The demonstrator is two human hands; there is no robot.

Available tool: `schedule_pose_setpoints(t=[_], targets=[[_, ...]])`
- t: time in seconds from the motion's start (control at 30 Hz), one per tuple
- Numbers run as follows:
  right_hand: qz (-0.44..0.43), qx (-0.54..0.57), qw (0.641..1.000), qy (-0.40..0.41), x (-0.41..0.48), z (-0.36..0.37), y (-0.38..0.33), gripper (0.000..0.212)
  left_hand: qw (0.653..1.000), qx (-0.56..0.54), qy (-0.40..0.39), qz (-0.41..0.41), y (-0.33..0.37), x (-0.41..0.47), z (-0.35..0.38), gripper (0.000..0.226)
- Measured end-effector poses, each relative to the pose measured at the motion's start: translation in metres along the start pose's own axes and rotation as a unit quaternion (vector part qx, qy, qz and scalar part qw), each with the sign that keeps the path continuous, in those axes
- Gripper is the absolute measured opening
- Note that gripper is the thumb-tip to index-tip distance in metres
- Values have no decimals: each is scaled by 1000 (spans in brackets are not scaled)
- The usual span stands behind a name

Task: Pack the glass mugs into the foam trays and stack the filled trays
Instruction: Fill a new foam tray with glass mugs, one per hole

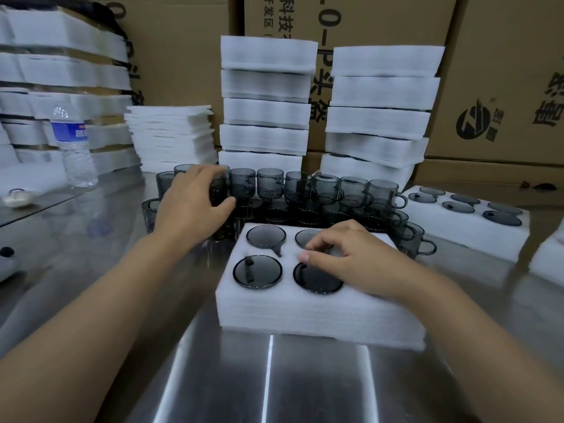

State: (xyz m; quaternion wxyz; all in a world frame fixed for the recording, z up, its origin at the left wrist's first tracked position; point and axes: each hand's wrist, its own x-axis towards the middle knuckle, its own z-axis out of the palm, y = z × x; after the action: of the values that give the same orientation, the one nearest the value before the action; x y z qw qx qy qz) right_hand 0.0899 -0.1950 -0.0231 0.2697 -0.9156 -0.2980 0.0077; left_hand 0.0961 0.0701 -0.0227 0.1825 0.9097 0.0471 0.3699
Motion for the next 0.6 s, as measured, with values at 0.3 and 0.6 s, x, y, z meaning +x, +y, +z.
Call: schedule_pose_setpoints(t=[0.3,0.6], targets=[[3,1,1000,-1,-1,-1,-1,25,993,60,-95,-39,-29,3,6,73],[8,5,1000,4,-1,0,-1,27,986,130,-108,8,-23,4,11,60]])
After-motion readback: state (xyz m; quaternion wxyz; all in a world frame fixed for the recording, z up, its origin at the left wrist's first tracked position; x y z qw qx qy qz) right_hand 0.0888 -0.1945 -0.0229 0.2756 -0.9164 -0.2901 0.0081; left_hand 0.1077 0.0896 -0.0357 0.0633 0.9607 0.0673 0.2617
